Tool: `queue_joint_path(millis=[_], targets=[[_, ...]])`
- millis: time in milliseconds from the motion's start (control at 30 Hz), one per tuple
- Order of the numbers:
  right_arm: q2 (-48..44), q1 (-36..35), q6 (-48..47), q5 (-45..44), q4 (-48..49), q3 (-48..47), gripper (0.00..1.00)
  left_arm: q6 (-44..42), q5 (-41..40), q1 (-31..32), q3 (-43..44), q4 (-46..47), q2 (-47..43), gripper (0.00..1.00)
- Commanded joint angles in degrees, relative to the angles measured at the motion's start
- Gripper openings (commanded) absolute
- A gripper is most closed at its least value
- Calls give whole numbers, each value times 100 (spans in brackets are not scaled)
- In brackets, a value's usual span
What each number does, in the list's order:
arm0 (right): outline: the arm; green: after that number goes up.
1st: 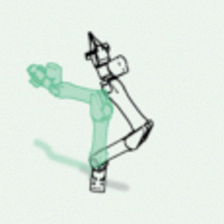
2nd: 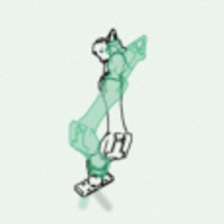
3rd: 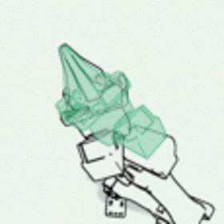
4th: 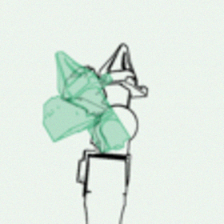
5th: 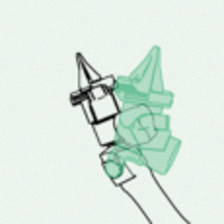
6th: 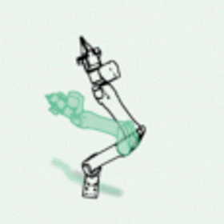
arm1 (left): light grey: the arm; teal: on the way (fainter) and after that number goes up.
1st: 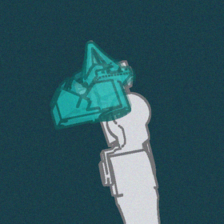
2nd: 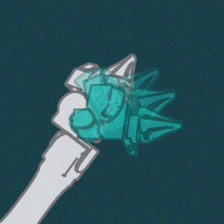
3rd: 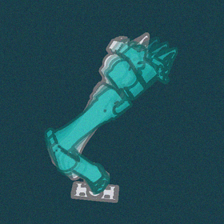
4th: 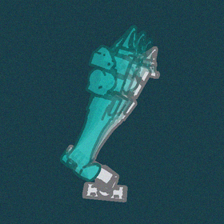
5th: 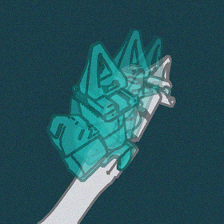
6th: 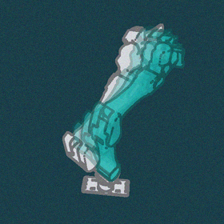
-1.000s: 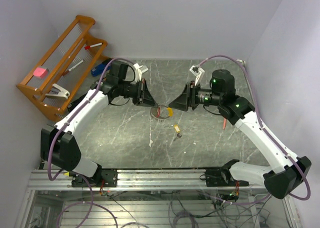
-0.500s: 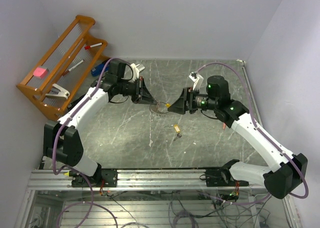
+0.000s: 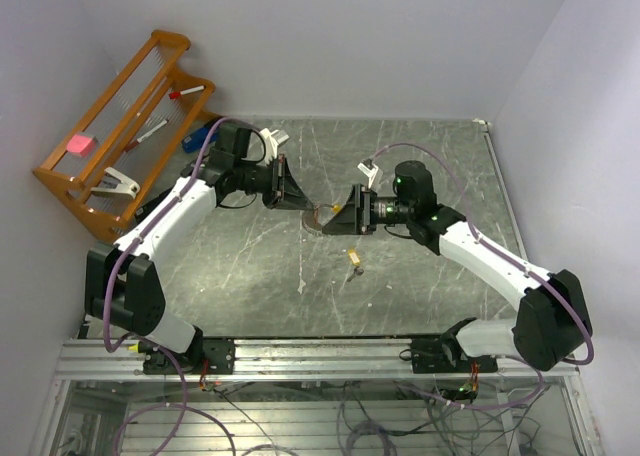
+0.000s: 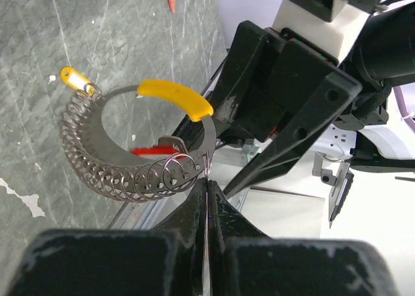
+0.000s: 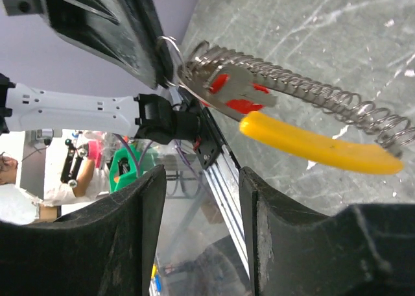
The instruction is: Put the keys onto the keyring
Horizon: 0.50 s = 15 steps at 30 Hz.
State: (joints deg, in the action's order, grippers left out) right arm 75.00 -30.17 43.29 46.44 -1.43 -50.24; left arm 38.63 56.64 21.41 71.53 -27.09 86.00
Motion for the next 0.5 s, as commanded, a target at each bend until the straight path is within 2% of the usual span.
queue_joint_path(millis=[0,467], targets=[[-88,17,268,70,611,-176,49,918,363,-14,28,-82,-138,7],[198,20,-172,-476,306,-515,54,1151,270,141,-309,-387,-147,7]])
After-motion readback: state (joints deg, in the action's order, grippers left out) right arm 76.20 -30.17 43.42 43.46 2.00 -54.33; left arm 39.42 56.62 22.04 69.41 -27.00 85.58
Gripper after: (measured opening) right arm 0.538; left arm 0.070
